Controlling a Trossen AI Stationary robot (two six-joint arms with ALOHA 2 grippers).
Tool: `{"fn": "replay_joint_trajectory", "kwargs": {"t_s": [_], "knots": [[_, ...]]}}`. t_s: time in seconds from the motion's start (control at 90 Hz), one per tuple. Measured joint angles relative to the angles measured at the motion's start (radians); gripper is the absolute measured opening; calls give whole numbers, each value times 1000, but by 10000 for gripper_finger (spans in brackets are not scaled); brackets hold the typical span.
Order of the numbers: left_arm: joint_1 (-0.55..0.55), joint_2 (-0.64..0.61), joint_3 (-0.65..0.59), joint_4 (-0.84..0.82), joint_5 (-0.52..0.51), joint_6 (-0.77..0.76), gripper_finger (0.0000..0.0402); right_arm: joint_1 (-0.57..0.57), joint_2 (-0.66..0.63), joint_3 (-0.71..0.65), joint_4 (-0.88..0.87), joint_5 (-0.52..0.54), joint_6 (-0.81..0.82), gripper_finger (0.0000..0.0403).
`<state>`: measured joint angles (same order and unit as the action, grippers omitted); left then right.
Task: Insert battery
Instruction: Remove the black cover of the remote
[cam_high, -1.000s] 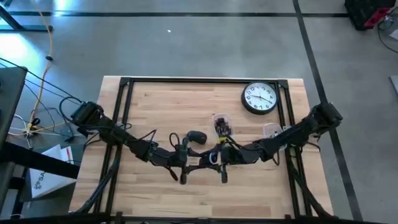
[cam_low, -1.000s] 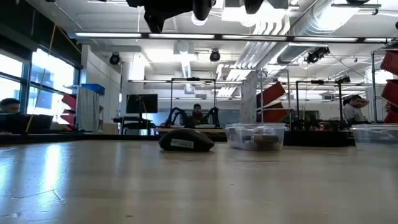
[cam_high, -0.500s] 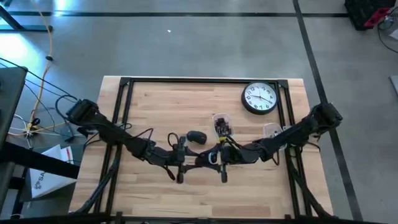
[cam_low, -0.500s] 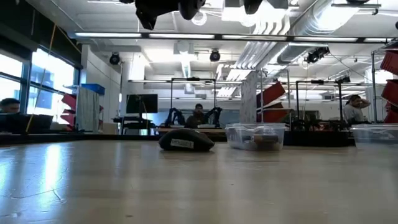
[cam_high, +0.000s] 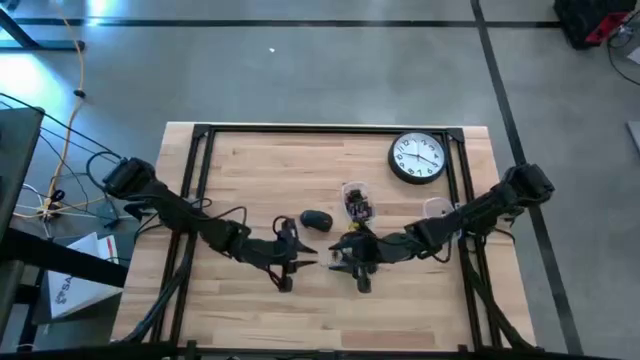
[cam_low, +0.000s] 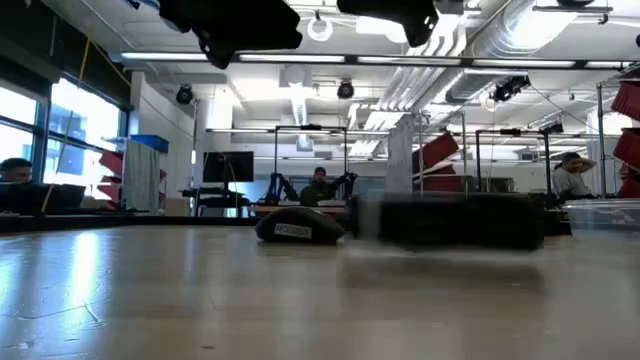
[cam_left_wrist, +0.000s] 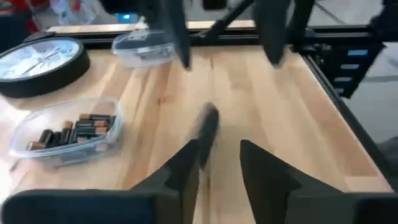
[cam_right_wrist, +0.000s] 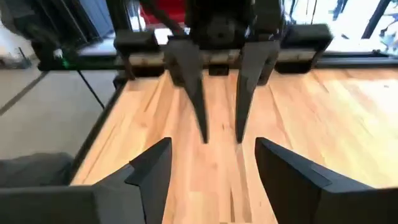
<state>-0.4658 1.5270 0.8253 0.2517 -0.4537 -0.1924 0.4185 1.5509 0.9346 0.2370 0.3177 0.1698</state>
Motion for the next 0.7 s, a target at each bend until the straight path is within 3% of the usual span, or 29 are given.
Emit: {"fn": "replay_joint_trajectory", "kwargs": {"t_s": [0.233, 0.467, 0.589, 0.7], "knots": [[1, 18, 0, -6, -1, -11, 27, -7, 0, 1, -159, 10, 82, 212], [2, 70, 0, -2, -33, -40, 14, 1, -62, 1, -589, 151, 291, 211], [1, 102, 0, 21, -40, -41, 14, -8, -68, -24, -825, 135, 455, 211], [2, 137, 0, 58, -39, -42, 14, -9, -65, -99, -856, 63, 535, 211]]}}
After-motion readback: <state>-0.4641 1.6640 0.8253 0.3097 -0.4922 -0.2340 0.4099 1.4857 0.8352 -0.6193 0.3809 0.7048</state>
